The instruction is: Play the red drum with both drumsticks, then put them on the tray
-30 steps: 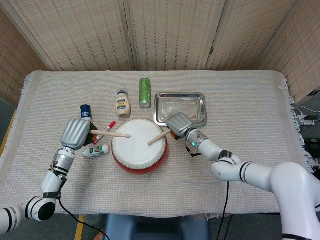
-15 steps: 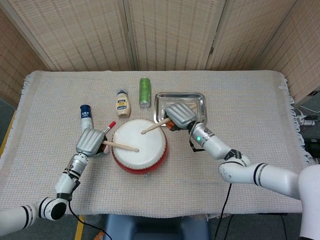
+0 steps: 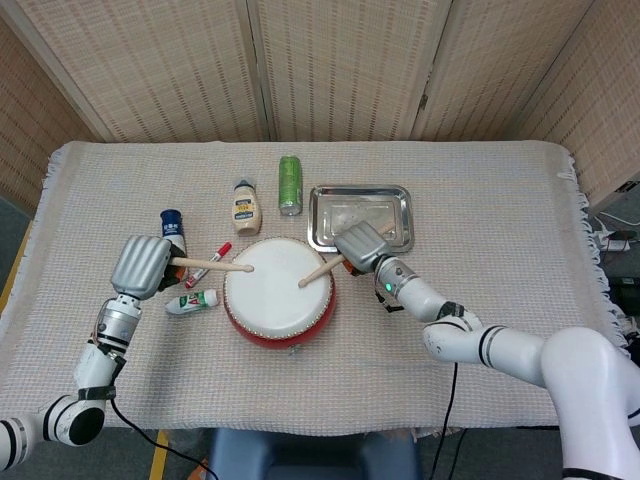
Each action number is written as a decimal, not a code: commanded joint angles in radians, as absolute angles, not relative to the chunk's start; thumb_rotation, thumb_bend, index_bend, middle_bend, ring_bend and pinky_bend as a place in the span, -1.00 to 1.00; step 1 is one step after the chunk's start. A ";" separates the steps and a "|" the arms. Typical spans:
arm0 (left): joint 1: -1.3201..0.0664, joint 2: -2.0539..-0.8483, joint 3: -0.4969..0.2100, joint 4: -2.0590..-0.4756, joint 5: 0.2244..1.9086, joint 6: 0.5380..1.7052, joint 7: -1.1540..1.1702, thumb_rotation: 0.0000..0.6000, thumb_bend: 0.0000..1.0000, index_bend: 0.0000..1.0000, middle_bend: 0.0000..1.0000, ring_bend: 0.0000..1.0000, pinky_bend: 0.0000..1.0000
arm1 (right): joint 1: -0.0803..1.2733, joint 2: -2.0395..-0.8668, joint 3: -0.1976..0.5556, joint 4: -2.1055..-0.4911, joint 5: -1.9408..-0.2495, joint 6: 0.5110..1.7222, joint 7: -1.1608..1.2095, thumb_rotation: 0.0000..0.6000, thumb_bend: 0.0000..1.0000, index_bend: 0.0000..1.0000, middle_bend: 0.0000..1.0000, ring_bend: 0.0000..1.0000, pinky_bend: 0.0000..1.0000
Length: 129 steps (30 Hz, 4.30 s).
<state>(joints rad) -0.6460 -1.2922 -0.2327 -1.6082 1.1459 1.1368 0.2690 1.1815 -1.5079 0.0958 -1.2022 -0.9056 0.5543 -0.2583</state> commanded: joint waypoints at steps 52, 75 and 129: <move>-0.540 -1.196 -0.193 -1.619 1.237 1.165 0.099 1.00 0.15 1.00 1.00 1.00 1.00 | 1.205 -1.918 0.274 -0.297 -1.203 0.249 0.372 1.00 -0.66 -0.49 -0.33 -0.56 -0.30; -0.658 -1.276 -0.228 -1.660 1.195 1.077 0.285 1.00 0.15 1.00 1.00 1.00 1.00 | 0.965 -1.156 0.298 -1.436 -1.172 0.571 0.311 1.00 -0.70 -0.45 -0.33 -0.45 -0.17; -0.921 -1.435 -0.246 -1.777 0.712 1.234 0.930 1.00 0.13 1.00 1.00 1.00 1.00 | 1.431 -1.476 0.253 -1.573 -0.323 0.762 -0.226 1.00 -0.60 0.10 0.03 -0.14 0.13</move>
<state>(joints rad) -0.9204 -1.4339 -0.2465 -1.7782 0.7131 1.2327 0.9294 1.4300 -1.4719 0.2491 -1.5724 -0.3275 0.7560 -0.2231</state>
